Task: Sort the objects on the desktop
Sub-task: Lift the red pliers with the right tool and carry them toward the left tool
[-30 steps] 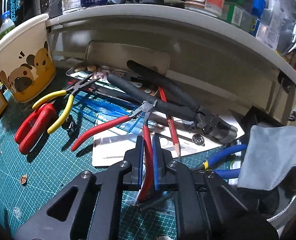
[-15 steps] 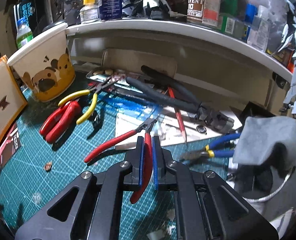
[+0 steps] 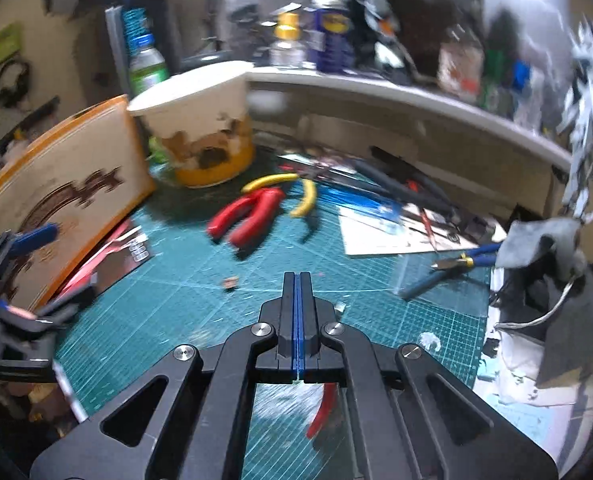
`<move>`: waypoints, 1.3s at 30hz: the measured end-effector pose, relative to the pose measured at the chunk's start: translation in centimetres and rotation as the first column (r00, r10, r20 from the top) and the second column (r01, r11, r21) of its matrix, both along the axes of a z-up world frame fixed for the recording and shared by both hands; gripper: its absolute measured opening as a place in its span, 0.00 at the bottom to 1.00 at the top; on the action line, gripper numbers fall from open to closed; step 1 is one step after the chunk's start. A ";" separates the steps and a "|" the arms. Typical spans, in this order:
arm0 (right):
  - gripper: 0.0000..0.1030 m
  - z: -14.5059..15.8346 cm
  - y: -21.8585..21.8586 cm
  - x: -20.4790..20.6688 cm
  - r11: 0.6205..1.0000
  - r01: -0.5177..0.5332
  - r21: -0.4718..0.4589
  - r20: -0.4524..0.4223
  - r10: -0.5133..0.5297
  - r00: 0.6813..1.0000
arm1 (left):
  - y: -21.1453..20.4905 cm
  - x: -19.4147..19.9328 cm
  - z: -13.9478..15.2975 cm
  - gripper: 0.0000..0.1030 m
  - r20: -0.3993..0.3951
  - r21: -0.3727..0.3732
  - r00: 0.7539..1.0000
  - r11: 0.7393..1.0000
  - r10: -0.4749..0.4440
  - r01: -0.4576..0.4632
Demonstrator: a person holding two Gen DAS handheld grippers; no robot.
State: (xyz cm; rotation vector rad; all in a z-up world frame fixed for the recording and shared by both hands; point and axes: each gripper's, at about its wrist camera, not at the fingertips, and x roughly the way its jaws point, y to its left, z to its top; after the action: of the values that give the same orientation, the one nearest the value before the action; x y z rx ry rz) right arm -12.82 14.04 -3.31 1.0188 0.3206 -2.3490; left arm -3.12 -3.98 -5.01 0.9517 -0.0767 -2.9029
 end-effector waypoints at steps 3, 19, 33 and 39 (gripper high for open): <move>0.03 -0.4 0.0 0.7 0.997 0.031 0.071 -0.007 -0.030 1.000 | 0.1 0.5 -0.2 1.00 0.008 0.003 1.000 1.000 -0.007 0.007; 0.08 -7.1 1.7 0.6 0.986 0.147 0.077 0.094 -0.154 0.984 | -0.6 0.2 -0.4 1.00 0.016 0.030 1.000 1.000 -0.010 0.010; 0.08 -0.3 3.3 1.7 0.989 0.137 -0.054 0.003 -0.137 0.991 | -0.6 0.4 0.0 1.00 0.018 0.013 1.000 1.000 -0.006 0.006; 0.08 2.7 1.6 6.3 0.993 0.110 -0.041 -0.053 -0.112 0.992 | -0.4 2.6 0.6 1.00 -0.002 0.006 1.000 1.000 -0.017 0.017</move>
State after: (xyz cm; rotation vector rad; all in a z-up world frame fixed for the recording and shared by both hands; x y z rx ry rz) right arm -6.49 15.63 -0.60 0.9782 0.2452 -2.4767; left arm -0.52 -4.38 -4.41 0.9541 -0.0757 -2.9207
